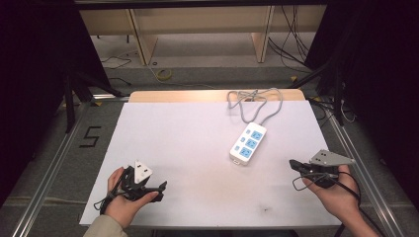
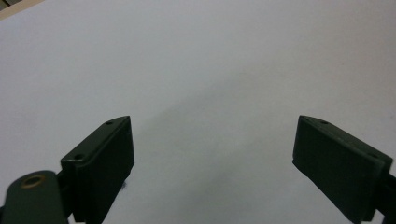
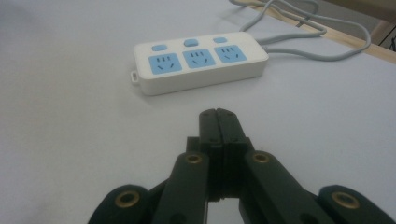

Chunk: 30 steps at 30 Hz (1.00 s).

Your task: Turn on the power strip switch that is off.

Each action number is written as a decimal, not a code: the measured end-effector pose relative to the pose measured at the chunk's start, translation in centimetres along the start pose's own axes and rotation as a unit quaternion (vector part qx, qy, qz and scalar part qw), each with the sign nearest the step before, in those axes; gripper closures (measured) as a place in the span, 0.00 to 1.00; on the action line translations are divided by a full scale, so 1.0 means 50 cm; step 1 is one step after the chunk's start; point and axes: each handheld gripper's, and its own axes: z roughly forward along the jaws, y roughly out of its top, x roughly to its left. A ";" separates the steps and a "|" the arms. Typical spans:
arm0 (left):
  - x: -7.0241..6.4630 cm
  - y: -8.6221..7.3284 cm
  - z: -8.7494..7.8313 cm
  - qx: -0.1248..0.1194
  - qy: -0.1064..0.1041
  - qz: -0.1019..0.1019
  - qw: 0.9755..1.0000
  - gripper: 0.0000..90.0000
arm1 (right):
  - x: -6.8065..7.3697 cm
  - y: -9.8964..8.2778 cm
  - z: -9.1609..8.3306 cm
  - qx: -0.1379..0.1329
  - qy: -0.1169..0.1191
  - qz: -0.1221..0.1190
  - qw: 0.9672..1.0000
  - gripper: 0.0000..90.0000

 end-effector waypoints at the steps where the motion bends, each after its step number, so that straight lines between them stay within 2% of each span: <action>1: 0.000 0.000 0.000 0.000 0.000 0.000 1.000 0.14 | 0.000 0.000 0.000 0.000 0.000 0.000 1.000 1.00; 30: -0.011 0.006 0.005 0.002 -0.008 0.008 1.000 0.14 | 0.006 0.054 0.059 0.004 0.005 -0.008 1.000 1.00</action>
